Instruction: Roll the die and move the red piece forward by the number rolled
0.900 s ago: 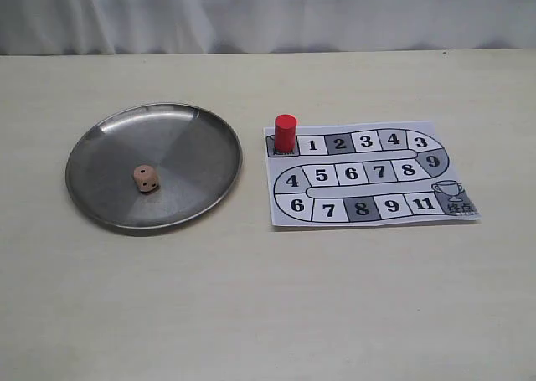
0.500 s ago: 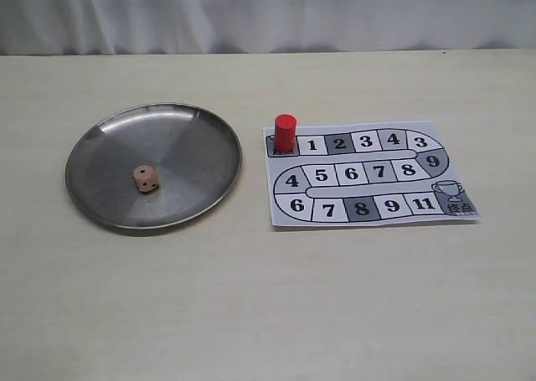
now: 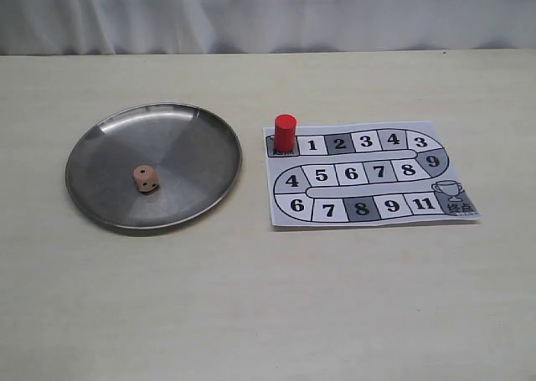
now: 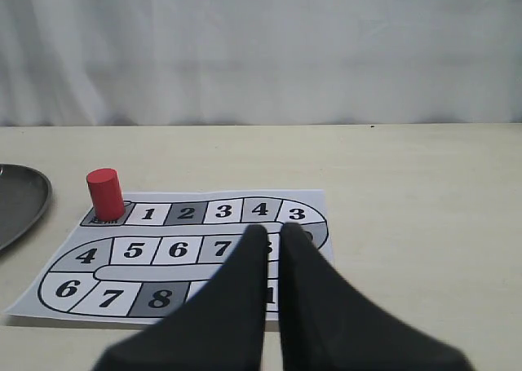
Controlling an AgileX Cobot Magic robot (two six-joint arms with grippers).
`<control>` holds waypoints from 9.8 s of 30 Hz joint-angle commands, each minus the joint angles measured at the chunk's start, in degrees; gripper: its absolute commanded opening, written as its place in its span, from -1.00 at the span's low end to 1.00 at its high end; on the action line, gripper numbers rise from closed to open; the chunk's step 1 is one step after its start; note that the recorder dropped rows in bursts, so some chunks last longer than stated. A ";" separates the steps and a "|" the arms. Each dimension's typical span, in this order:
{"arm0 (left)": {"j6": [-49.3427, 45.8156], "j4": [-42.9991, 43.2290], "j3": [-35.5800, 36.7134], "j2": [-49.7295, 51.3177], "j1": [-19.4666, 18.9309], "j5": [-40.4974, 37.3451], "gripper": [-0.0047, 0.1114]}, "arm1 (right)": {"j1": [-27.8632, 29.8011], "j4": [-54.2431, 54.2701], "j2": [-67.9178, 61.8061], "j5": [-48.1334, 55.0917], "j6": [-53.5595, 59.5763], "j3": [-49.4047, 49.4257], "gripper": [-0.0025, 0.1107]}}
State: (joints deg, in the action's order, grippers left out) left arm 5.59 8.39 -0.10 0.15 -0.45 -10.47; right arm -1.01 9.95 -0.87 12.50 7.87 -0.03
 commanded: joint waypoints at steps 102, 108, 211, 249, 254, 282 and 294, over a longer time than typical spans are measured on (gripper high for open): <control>0.05 -0.11 0.10 -0.15 0.48 0.53 -0.92 | -36.50 -4.59 -126.85 33.31 -2.69 -112.84 -0.88; 0.05 -0.11 0.10 -0.15 0.48 0.53 -0.92 | -28.93 -12.27 -116.99 44.80 -9.02 -111.42 -0.88; 0.05 -0.11 0.10 -0.15 0.48 0.53 -0.92 | -21.41 2.46 -105.23 19.03 3.83 -74.73 -0.33; 0.05 -0.11 0.10 -0.15 0.48 0.53 -0.92 | -20.48 -1.87 -130.86 16.42 3.22 -97.49 -0.76; 0.05 -0.11 0.10 -0.15 0.48 0.53 -0.92 | -20.48 -1.87 -129.85 17.77 2.00 -97.87 -0.88; 0.05 -0.11 0.10 -0.15 0.48 0.53 -0.92 | -16.45 -2.93 -130.10 22.18 -1.04 -95.57 -0.88; 0.05 -0.11 0.10 -0.15 0.48 0.53 -0.92 | -13.53 -3.33 -113.61 24.87 -2.35 -95.86 -0.88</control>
State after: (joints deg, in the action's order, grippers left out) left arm 5.59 8.39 -0.10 0.15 -0.45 -10.47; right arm -15.81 7.03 -116.82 36.54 6.28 -95.84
